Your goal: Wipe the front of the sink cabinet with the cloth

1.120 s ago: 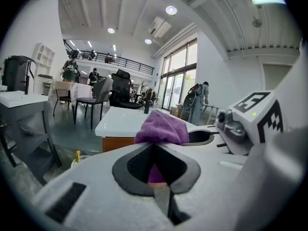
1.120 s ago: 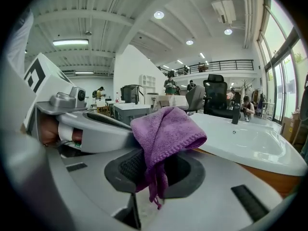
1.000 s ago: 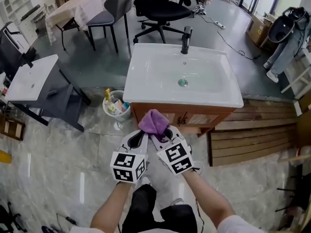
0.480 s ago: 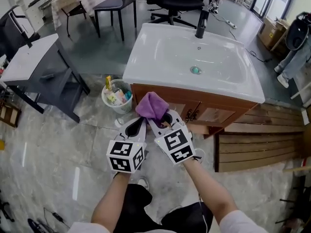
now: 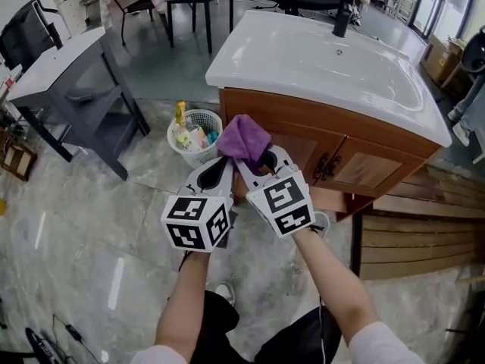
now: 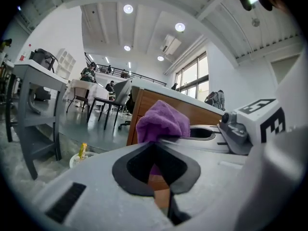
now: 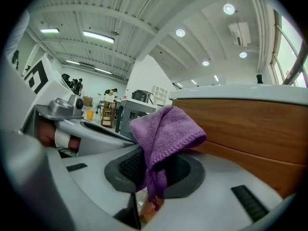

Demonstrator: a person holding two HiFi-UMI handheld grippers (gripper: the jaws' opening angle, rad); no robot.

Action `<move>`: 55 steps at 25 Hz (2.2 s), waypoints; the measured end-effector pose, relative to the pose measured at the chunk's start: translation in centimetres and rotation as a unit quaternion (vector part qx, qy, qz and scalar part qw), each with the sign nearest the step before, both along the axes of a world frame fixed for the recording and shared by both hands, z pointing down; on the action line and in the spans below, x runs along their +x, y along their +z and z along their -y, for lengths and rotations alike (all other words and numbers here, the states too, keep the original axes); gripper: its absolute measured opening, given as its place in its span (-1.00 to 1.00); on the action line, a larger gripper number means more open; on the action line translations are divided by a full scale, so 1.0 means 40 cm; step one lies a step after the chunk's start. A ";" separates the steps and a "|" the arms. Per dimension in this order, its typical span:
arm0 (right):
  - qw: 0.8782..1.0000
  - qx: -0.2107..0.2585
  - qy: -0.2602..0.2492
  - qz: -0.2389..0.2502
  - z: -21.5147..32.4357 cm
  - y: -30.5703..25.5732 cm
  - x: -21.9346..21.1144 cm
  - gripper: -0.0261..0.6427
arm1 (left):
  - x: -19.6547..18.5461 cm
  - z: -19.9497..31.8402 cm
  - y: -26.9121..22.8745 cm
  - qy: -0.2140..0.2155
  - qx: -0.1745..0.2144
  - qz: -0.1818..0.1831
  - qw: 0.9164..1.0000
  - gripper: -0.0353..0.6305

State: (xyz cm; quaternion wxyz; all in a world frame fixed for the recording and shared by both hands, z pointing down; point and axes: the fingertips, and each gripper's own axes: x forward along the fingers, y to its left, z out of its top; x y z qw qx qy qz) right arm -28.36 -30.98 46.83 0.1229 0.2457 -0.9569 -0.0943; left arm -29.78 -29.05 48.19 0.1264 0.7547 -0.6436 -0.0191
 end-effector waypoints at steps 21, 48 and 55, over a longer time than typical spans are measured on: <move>0.997 0.074 -0.002 0.008 0.068 0.071 0.016 -0.70 | 0.049 0.021 0.075 0.001 0.037 0.025 0.999 -0.88; 0.988 0.079 0.126 0.047 0.159 0.031 0.436 -0.69 | 0.308 0.097 0.108 0.093 0.042 0.020 0.995 -0.88; 0.982 0.083 0.162 0.041 0.178 0.028 0.551 -0.69 | 0.397 0.124 0.129 0.128 0.039 0.027 0.991 -0.88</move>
